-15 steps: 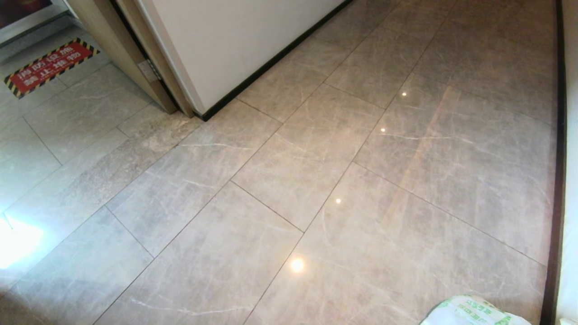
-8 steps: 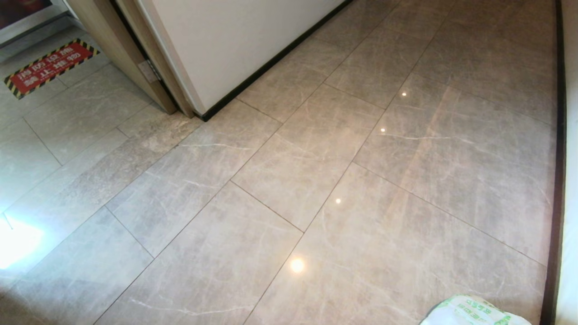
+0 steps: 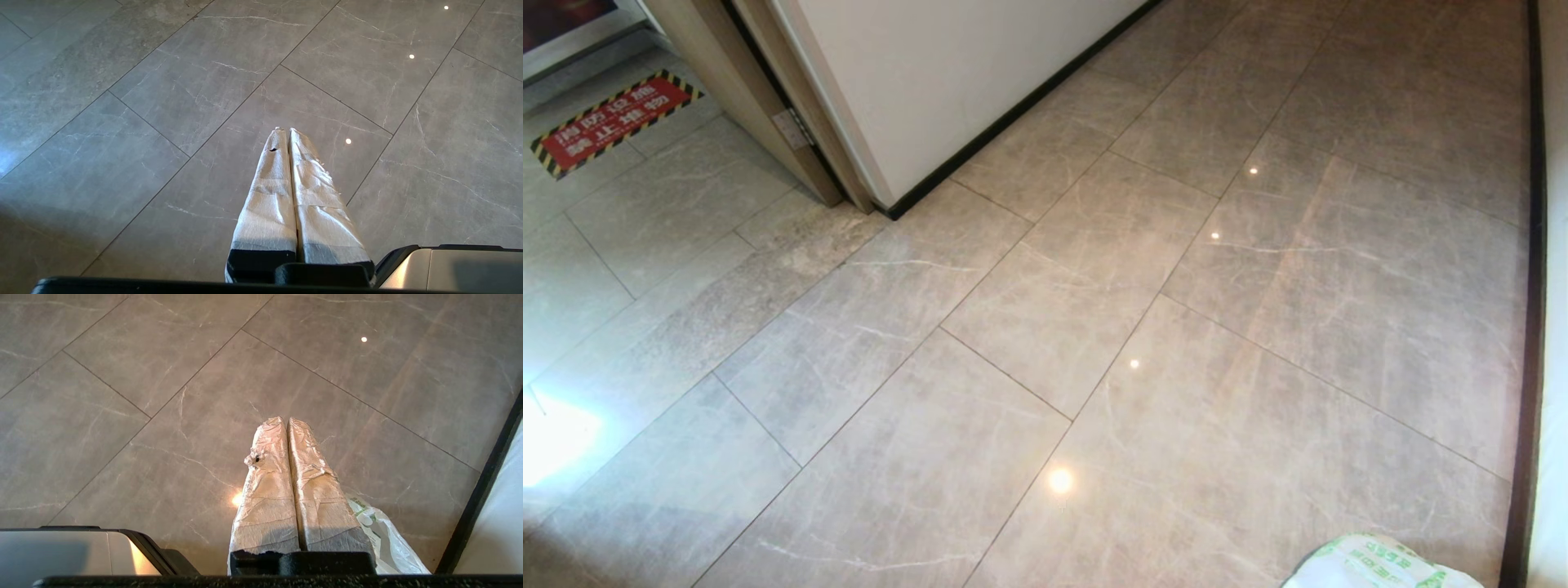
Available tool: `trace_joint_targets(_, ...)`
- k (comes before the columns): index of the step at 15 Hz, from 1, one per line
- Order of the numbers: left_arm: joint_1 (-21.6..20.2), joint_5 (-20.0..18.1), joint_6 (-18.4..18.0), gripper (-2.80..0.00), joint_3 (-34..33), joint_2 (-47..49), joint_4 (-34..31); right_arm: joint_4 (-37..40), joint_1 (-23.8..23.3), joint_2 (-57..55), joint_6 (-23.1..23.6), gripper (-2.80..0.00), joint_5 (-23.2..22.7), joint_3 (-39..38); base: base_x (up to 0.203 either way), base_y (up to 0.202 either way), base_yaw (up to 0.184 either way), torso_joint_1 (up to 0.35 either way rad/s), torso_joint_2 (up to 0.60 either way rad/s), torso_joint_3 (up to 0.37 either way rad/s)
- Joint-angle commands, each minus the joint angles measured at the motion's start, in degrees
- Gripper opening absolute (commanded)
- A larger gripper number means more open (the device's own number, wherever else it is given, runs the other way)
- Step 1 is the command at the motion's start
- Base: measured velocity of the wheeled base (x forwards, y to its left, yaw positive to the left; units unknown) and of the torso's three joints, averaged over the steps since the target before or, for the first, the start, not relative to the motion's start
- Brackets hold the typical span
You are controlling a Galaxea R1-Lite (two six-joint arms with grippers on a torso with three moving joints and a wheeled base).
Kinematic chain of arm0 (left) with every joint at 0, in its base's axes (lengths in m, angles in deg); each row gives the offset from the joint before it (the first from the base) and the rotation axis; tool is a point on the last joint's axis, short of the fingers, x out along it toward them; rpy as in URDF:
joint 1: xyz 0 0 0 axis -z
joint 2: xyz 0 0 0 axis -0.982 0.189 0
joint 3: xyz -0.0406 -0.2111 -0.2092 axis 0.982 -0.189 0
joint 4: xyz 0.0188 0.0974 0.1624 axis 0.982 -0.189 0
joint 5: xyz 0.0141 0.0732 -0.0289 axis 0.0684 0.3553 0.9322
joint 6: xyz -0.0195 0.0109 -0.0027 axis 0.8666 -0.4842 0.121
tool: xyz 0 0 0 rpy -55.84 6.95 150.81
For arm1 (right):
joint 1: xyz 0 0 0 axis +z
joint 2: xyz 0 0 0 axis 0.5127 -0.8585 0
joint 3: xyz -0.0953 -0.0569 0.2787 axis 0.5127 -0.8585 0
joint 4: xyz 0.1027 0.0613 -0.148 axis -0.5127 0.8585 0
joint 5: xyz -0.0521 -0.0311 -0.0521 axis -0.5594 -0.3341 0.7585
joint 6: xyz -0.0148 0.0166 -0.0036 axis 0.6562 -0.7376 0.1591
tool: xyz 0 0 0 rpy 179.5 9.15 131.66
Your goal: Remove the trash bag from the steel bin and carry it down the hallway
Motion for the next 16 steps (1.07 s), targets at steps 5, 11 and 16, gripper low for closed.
trace_joint_targets(5, 0.0, 0.0, 0.0, -2.80, 0.0, 0.0, 0.0, 0.1, -0.1, 0.7, -0.2, -2.80, 0.1, -0.1, 0.000, 0.000, 0.000, 0.000, 0.00, 0.000)
trace_joint_targets(11, 0.0, 0.0, 0.0, -2.80, 0.0, 0.0, 0.0, 0.2, -0.1, 0.7, -0.2, -2.80, 0.1, -0.1, 0.000, 0.000, 0.000, 0.000, 0.00, 0.000)
trace_joint_targets(16, 0.0, 0.0, 0.2, -2.80, 0.0, 0.0, 0.0, 0.1, -0.1, 0.7, -0.2, -2.80, 0.1, -0.1, 0.000, 0.000, 0.000, 0.000, 0.00, 0.007)
